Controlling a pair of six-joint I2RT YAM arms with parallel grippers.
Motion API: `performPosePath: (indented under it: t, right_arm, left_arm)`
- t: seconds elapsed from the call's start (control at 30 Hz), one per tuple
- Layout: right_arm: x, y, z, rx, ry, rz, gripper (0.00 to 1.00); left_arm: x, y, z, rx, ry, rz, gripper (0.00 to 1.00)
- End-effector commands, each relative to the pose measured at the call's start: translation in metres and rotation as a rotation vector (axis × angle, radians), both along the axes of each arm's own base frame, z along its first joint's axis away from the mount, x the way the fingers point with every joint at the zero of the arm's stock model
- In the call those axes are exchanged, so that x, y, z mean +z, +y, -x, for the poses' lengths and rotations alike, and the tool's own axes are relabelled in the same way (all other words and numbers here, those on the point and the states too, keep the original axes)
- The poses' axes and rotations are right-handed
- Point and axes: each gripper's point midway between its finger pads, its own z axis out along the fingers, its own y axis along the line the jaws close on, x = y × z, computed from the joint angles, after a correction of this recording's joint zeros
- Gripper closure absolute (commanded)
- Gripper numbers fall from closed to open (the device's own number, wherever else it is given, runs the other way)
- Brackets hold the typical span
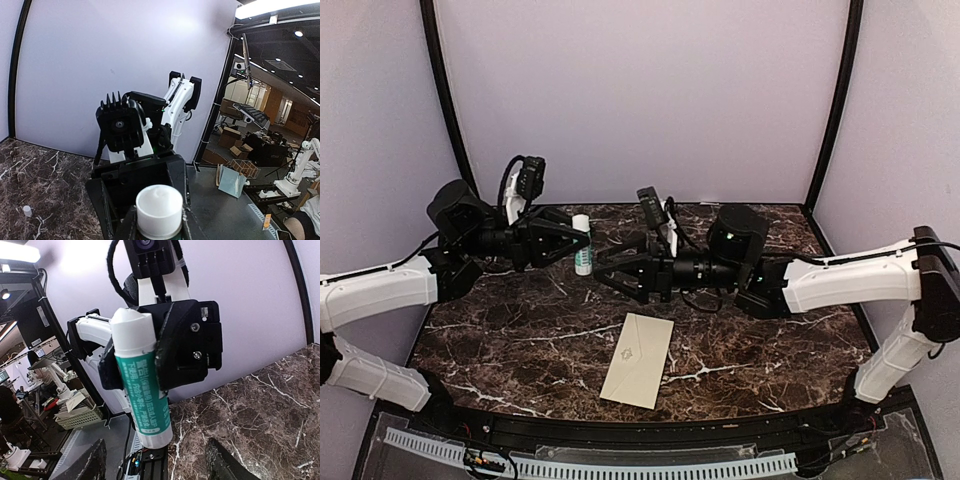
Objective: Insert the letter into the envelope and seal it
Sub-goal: Screw the solid glue.
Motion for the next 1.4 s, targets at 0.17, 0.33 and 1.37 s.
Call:
performPosePath:
  t: [0.17, 0.33, 1.37]
  right_arm:
    - [0.029, 0.016, 0.016, 0.089, -0.052, -0.099, 0.39]
    - [0.034, 0.022, 0.019, 0.109, -0.057, -0.106, 0.47]
    - [0.032, 0.025, 0.02, 0.049, -0.072, -0.05, 0.94]
  left_arm:
    - [0.008, 0.004, 0.015, -0.074, -0.015, 0.044, 1.0]
    - [0.007, 0.004, 0.014, -0.073, -0.012, 0.042, 1.0]
    - [0.001, 0.001, 0.0, 0.01, -0.007, 0.022, 1.0]
